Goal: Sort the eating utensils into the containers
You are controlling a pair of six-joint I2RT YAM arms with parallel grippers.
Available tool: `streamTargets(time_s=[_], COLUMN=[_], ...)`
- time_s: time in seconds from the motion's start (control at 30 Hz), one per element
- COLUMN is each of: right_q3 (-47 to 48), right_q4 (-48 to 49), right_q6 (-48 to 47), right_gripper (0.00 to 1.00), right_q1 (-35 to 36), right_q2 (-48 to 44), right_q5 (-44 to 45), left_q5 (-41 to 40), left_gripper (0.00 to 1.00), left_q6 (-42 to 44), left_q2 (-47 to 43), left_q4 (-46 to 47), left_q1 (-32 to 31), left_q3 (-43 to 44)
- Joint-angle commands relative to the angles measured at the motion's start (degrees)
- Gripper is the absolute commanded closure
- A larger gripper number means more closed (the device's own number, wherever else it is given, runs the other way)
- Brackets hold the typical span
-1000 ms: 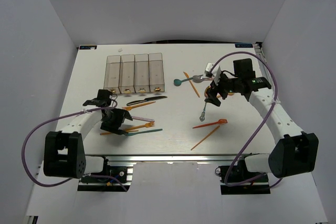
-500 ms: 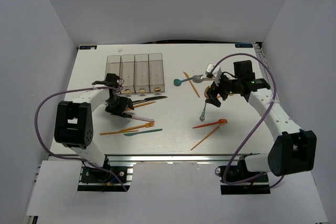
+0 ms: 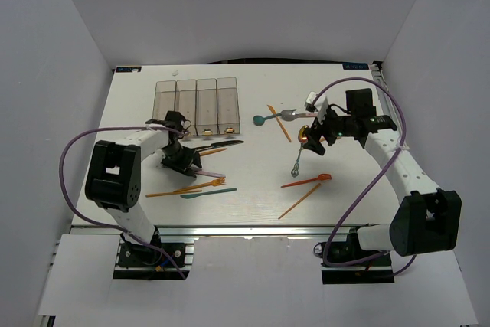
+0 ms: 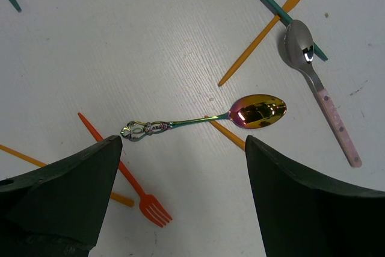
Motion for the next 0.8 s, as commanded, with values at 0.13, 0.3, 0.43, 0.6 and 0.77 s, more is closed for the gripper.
streamTargets(time_s=[0.13, 0.3, 0.43, 0.6, 0.77], right_q3=[0.3, 0.1, -0.3, -0.3, -0.3], right_q4=[2.1, 1.9, 1.9, 1.3, 1.1], right_q6=[0.5, 0.4, 0.4, 0.0, -0.6], right_gripper=[0.11, 0.11, 0.11, 0.11, 0.11], right_q1=[-0.2, -0.5, -0.7, -1.0, -1.3], right_q2=[0.5, 0.2, -0.1, -0.3, -0.3], right_q5=[-1.7, -1.4, -1.5, -1.5, -1.7], left_q5=[-2.3, -2.6, -3.5, -5.2, -8.7], left_gripper=[0.53, 0.62, 0.83, 1.0, 1.0], left_q6=[0.0, 0.4, 0.5, 1.0, 1.6], left_q2=[5.0, 7.7, 7.6, 4.1, -3.2], left_q4=[0.3, 0.6, 0.9, 0.4, -2.5], left_q1=[-0.6, -0.6, -0.6, -0.3, -0.3], left_q3=[-0.7, 1.2, 1.3, 2.3, 4.6])
